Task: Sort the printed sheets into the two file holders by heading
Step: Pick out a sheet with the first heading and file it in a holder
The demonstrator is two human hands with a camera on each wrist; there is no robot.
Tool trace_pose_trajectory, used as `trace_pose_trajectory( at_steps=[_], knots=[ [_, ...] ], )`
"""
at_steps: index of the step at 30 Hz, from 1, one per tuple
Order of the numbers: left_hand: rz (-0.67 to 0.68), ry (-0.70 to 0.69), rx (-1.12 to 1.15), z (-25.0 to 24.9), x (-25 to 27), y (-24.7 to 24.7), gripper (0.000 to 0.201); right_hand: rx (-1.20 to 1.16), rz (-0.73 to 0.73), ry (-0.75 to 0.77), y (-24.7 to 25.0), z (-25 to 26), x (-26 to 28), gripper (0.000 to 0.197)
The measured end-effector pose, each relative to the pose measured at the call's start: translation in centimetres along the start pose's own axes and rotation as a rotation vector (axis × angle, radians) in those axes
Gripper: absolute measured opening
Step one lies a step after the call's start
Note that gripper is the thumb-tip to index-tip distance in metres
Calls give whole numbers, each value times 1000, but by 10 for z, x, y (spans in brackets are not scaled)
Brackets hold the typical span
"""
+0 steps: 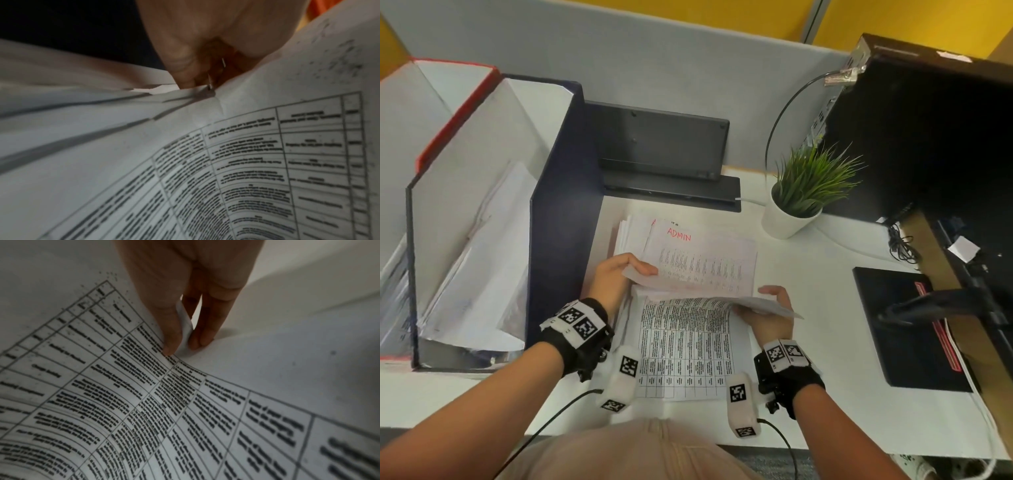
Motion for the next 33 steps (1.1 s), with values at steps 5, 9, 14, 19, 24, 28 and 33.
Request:
trace_pose_trajectory(
  at_steps=[5,9,14,19,24,28,33],
  knots=[
    [56,74,-75,4,-12,0,26,22,-1,10,-1,4,3,27],
    [67,345,13,25,-19,1,51,41,-63,-72,2,-2,5,38],
    [125,301,-62,17,-9,-11,72,-47,-84,33,-4,23,6,35],
    [215,-104,-423,-14,1,-29,40,-138,-135,126,-7,54,10,23],
    [75,-430,-286,-71,18,-30,30,-393,-171,373,9,117,24,18],
    [33,-513,-122,-92,33,-25,29,-467,-125,507,15,143,34,24],
    [-37,-451,-138,-77,33,-28,24,-384,-84,402,0,130,41,29]
  ],
)
Point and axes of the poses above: each hand's wrist, its own x-axis away from the middle knuckle, its own y-axis out of the back of the hand, z = x × y, the point moved 6 cm from there along -x, towards the middle knuckle, and after that the axes turned 5 degrees about x, right-handed, at the moved point
